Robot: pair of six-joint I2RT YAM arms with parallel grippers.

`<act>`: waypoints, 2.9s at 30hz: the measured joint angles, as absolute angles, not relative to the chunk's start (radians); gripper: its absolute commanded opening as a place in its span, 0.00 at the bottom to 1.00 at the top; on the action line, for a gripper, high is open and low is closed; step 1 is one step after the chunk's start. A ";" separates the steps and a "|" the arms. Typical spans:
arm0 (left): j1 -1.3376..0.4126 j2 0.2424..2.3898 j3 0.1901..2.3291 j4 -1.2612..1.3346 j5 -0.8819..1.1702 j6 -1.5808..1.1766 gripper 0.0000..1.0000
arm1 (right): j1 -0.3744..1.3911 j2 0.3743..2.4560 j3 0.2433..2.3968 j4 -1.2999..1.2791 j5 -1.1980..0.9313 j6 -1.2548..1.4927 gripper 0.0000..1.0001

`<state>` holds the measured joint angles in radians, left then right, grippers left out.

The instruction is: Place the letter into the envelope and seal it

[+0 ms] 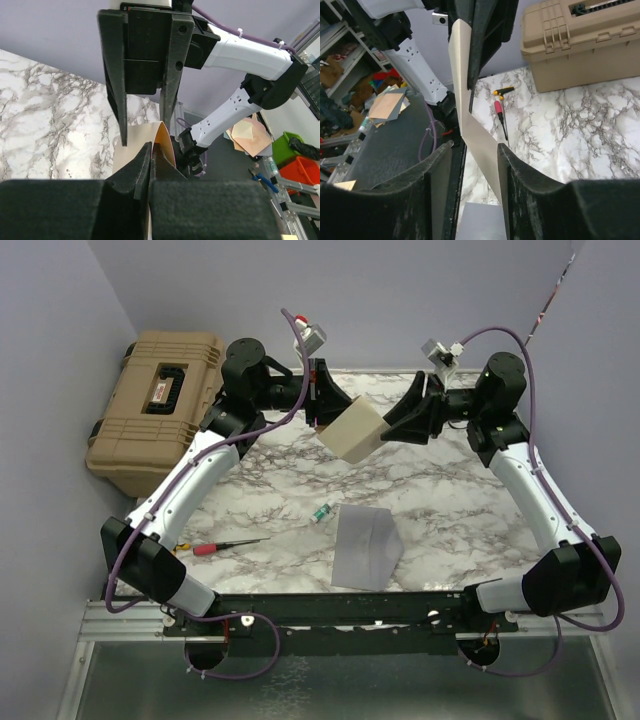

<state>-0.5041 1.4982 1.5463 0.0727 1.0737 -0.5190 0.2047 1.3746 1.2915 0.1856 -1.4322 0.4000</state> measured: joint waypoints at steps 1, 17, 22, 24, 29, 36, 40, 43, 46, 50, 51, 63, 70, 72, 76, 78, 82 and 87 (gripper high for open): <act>-0.503 1.500 1.546 0.073 1.073 -0.519 0.00 | 0.205 1.375 1.291 0.184 -1.444 0.400 0.34; -0.450 1.491 1.520 -0.193 0.676 -0.265 0.45 | 0.205 1.411 1.396 -0.130 -1.425 0.205 0.01; -0.431 1.490 1.457 -0.367 0.284 -0.158 0.50 | 0.205 1.438 1.372 -0.285 -1.248 0.122 0.01; -0.421 1.496 1.458 -0.416 0.123 -0.155 0.53 | 0.205 1.449 1.346 -0.294 -1.159 0.129 0.01; -0.396 1.531 1.507 -0.484 -0.074 -0.183 0.70 | 0.205 1.494 1.319 -0.301 -1.024 0.154 0.01; -0.402 1.571 1.528 -0.418 0.260 -0.243 0.85 | 0.205 1.494 1.245 -0.194 -1.032 0.241 0.01; -0.432 1.563 1.504 -0.337 0.472 -0.247 0.89 | 0.205 1.494 1.240 -0.110 -1.092 0.304 0.01; -0.470 1.536 1.465 -0.298 0.575 -0.231 0.87 | 0.205 1.494 1.235 -0.033 -1.144 0.358 0.01; -0.503 1.510 1.438 -0.255 0.638 -0.216 0.79 | 0.205 1.493 1.216 0.049 -1.184 0.414 0.01; -0.531 1.503 1.422 -0.206 0.698 -0.201 0.66 | 0.205 1.492 1.196 0.111 -1.219 0.472 0.01; -0.532 1.503 1.414 -0.196 0.716 -0.195 0.66 | 0.205 1.491 1.192 0.122 -1.225 0.484 0.01; -0.532 1.504 1.345 -0.181 0.860 -0.133 0.42 | 0.270 1.470 1.188 0.069 -1.273 0.477 0.01; -0.532 1.504 1.306 -0.174 0.966 -0.128 0.36 | 0.274 1.470 1.188 0.059 -1.274 0.473 0.01; -0.532 1.502 1.293 -0.175 0.980 -0.121 0.35 | 0.277 1.470 1.192 0.059 -1.274 0.474 0.01; -0.532 1.500 1.283 -0.183 0.985 -0.117 0.43 | 0.285 1.470 1.200 0.059 -1.278 0.472 0.01; -0.532 1.500 1.283 -0.183 0.985 -0.118 0.50 | 0.289 1.470 1.201 0.059 -1.279 0.470 0.01; -0.533 1.500 1.283 -0.183 0.984 -0.137 0.59 | 0.294 1.470 1.201 0.062 -1.279 0.468 0.01; -0.538 1.500 1.284 -0.182 0.979 -0.155 0.53 | 0.300 1.467 1.164 0.161 -1.277 0.517 0.01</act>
